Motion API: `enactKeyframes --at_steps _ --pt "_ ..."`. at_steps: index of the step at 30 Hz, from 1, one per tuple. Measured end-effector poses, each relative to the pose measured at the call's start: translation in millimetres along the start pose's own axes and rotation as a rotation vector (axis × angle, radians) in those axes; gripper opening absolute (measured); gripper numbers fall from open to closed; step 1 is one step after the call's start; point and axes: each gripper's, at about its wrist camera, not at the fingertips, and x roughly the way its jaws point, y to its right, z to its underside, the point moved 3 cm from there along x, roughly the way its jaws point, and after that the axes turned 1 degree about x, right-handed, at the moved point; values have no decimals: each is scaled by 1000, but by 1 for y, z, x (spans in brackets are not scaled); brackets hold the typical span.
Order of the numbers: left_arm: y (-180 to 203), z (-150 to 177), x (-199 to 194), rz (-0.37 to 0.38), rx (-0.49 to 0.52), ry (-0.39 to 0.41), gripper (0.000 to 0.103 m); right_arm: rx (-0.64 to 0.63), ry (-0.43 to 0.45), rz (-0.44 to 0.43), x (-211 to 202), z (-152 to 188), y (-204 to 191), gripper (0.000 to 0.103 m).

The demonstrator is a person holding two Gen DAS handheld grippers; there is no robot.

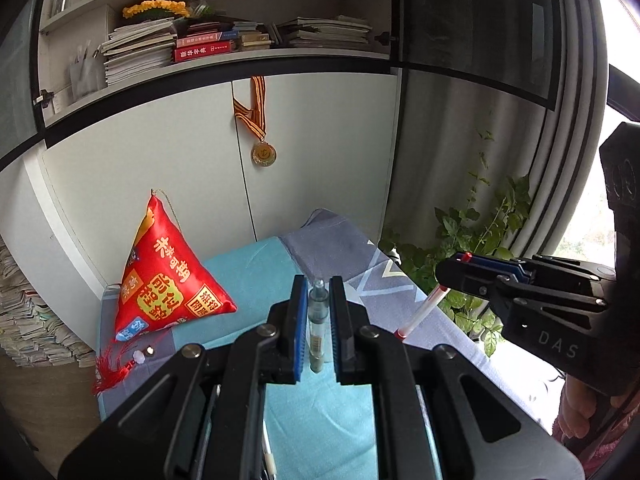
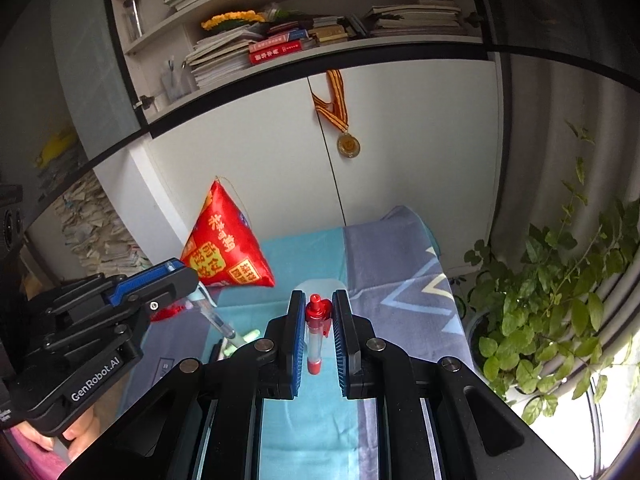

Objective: Organize stationery
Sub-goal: 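Lift both held pens and carry them toward the frosted cup, then lower both pens into the frosted cup and open both tools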

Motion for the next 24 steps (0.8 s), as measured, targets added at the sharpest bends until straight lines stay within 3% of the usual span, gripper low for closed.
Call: enactKeyframes --at_steps 8,15,24 --pt "-5 -20 33 20 -31 -15 9 -6 17 -14 29 -29 4 15" --pt "0 -38 49 27 2 7 9 -10 7 -10 54 -38 8 15" --pt "-5 -21 93 33 -9 -83 9 -8 -55 -17 88 -34 18 15"
